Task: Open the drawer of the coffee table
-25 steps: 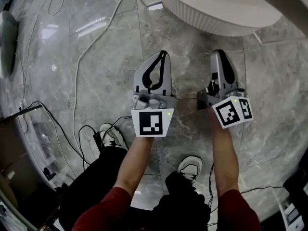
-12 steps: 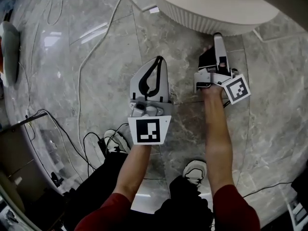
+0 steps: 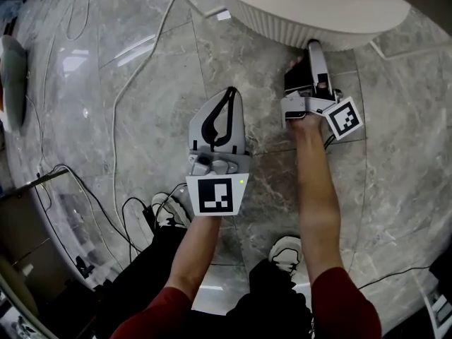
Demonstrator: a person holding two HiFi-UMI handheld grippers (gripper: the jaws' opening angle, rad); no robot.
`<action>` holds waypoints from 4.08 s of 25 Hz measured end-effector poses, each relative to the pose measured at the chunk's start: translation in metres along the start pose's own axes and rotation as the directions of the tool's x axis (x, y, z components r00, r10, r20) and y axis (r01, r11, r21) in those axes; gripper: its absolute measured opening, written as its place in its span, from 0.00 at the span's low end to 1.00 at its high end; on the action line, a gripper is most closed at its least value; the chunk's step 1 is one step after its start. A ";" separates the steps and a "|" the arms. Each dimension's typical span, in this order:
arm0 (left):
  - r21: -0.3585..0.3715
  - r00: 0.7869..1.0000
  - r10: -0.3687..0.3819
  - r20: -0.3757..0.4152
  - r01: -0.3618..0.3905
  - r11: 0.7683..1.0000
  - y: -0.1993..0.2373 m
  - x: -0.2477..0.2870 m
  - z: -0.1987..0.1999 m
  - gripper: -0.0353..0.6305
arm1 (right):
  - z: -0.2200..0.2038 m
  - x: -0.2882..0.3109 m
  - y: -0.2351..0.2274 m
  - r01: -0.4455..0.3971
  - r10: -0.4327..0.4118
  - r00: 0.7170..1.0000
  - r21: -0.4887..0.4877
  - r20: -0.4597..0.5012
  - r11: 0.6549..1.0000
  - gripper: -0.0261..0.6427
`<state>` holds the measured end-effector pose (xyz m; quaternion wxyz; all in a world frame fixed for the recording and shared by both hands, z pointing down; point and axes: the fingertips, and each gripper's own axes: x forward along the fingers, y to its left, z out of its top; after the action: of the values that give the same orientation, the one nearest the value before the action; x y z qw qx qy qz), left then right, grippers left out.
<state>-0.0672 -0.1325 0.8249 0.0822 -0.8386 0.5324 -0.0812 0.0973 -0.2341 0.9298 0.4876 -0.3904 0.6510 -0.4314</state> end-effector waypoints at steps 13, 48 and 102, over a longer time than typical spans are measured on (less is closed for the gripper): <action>-0.035 1.000 0.016 -0.025 -0.017 0.999 0.003 -0.009 -0.014 0.07 | 0.001 -0.008 -0.003 0.050 -0.051 0.998 0.047 0.026 0.998 0.49; -0.078 0.992 0.099 -0.083 -0.106 0.991 -0.011 -0.063 -0.042 0.07 | -0.082 -0.165 0.076 0.059 -0.044 0.985 0.090 -0.170 0.994 0.47; -0.096 0.996 -0.050 -0.073 0.043 0.994 0.164 -0.124 0.778 0.07 | 0.097 0.091 0.890 0.038 -0.146 0.970 -0.470 -0.195 0.882 0.47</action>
<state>-0.0898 -0.0488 0.0243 0.0203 -0.8501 0.5186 -0.0896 0.0940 -0.0485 0.0489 0.2825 -0.4744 0.7666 -0.3278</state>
